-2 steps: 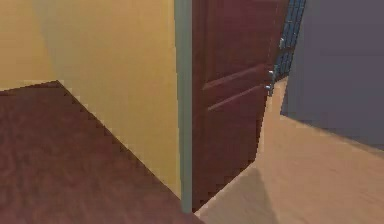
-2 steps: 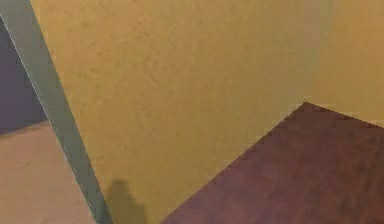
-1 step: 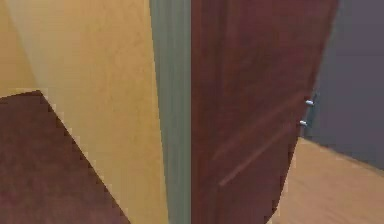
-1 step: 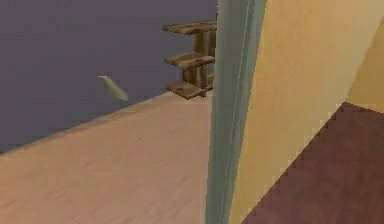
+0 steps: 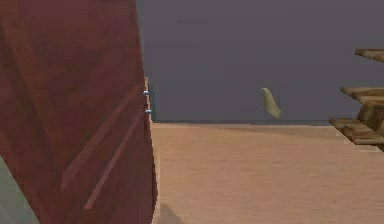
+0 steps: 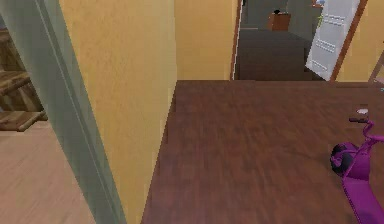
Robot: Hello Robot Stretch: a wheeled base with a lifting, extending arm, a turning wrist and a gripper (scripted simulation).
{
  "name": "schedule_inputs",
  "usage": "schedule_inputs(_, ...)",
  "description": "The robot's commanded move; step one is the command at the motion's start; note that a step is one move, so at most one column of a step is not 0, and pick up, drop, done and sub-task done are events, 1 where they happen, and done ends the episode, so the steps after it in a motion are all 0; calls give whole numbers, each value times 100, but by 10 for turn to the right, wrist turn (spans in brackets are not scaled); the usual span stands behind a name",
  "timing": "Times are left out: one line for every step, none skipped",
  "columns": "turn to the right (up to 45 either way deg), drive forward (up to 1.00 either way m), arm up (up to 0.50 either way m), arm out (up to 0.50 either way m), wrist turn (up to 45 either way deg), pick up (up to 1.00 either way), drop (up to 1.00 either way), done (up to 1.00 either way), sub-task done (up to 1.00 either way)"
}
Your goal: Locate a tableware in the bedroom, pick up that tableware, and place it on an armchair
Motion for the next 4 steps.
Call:
schedule_inputs(30, 0, 0, 0, 0, 0, 0, 0, 0)
schedule_inputs(60, 0, 0, 0, 0, 0, 0, 0, 0)
schedule_inputs(0, 20, 0, 0, 0, 0, 0, 0, 0)
schedule_inputs(-60, 0, 0, 0, 0, 0, 0, 0, 0)
